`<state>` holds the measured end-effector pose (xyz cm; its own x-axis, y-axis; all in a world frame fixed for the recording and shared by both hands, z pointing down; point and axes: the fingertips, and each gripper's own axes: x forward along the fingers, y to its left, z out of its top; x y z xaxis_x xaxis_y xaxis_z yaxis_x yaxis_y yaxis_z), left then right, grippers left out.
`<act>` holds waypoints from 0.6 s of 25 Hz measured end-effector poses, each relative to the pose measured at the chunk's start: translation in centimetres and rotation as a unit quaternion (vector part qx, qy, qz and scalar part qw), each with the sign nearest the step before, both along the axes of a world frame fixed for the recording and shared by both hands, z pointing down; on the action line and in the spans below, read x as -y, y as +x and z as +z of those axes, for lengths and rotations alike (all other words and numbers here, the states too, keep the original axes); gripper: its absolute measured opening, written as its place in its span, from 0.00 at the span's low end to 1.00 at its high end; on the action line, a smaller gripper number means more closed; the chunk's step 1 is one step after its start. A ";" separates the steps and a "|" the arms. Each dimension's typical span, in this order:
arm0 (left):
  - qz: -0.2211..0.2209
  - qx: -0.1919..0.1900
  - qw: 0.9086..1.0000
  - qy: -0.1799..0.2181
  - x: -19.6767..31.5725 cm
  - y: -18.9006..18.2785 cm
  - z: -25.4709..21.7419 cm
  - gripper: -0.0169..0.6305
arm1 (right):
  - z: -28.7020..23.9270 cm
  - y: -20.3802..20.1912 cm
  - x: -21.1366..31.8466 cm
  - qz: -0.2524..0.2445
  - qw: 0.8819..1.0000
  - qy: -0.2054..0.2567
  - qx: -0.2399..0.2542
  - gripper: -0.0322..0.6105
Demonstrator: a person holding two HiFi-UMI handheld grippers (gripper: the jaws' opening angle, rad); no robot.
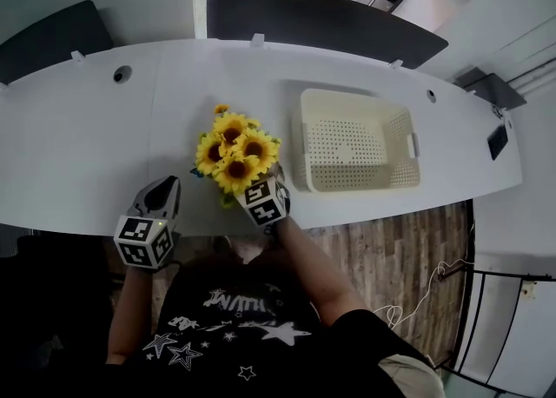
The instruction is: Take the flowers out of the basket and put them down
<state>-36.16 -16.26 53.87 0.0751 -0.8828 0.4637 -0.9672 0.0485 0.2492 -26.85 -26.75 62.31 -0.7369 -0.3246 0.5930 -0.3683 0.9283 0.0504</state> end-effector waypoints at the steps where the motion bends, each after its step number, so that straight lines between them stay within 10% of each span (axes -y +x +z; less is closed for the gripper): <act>1: 0.000 -0.001 1.000 0.000 -0.1 -0.1 0.1 0.07 | 0.1 0.1 0.0 0.002 1.000 -0.004 0.000 0.87; 15: 0.017 -0.013 1.000 -0.001 -0.3 0.8 1.3 0.07 | -0.1 1.8 -2.0 0.025 1.000 -0.012 0.011 0.87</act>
